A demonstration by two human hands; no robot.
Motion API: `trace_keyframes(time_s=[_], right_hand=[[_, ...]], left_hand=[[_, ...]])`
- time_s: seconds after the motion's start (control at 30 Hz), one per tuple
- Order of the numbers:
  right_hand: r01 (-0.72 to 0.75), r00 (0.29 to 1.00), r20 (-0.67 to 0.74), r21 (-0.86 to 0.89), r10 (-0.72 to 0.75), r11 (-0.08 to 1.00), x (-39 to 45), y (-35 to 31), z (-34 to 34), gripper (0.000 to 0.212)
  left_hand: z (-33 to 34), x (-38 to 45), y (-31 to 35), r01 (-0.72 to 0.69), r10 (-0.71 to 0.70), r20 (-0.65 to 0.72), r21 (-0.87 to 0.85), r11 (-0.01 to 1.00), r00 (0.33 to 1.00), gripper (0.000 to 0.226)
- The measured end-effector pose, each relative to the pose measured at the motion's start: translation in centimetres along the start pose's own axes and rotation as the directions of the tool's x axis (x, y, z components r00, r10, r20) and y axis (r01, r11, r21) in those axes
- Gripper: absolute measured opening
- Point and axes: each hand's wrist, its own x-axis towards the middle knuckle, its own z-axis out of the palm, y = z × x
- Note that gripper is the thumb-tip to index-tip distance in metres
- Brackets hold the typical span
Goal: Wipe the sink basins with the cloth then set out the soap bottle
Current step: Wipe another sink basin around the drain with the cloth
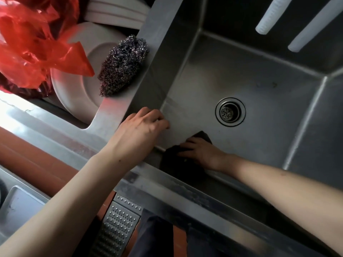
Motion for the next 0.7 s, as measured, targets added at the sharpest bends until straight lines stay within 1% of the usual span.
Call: trace_keyframes(time_s=[0.07,0.17,0.23,0.3,0.37,0.43,0.5,0.57,0.63,0.7], right_hand=[[-0.027,0.999,0.022,0.022,0.027,0.999,-3.8,0.0,-0.5,0.043],[-0.074,0.995,0.062,-0.010,0.074,0.997,-9.0,0.6,-0.1,0.042],[-0.098,0.988,0.116,-0.019,0.100,0.995,-11.0,1.4,0.7,0.044],[-0.105,0.985,0.135,-0.020,0.107,0.994,-11.5,1.5,1.1,0.045],[-0.134,0.988,0.075,-0.008,0.135,0.991,-10.4,1.1,0.7,0.040],[-0.197,0.980,-0.027,0.008,0.197,0.980,-8.1,1.5,-0.1,0.041],[-0.302,0.944,-0.132,0.016,0.301,0.953,-5.2,3.3,-1.0,0.043],[-0.417,0.886,-0.209,0.024,0.413,0.908,-2.8,5.5,-1.9,0.050],[-0.471,0.850,-0.240,0.052,0.468,0.881,-2.3,6.3,-2.5,0.054],[-0.461,0.855,-0.231,0.072,0.464,0.885,-3.8,5.6,-2.4,0.054]], left_hand=[[0.2,0.5,0.7,0.000,0.000,0.019,-0.021,1.000,1.000,0.036],[0.8,1.2,1.6,-0.005,0.007,0.043,-0.033,0.999,0.999,0.039],[1.5,1.7,2.0,-0.016,0.019,0.063,-0.044,0.999,0.998,0.042],[2.1,2.0,2.3,-0.018,0.022,0.083,-0.052,0.998,0.996,0.043],[2.6,2.1,2.7,-0.015,0.020,0.092,-0.060,0.998,0.996,0.043],[2.9,2.2,3.1,-0.020,0.026,0.097,-0.058,0.998,0.995,0.041],[3.2,2.5,3.3,-0.032,0.037,0.099,-0.057,0.998,0.994,0.041],[3.4,2.7,3.3,-0.027,0.033,0.101,-0.056,0.998,0.994,0.042],[3.2,3.0,3.5,-0.020,0.026,0.107,-0.059,0.998,0.994,0.040],[3.0,3.4,3.6,-0.014,0.024,0.120,-0.086,0.996,0.992,0.035]])
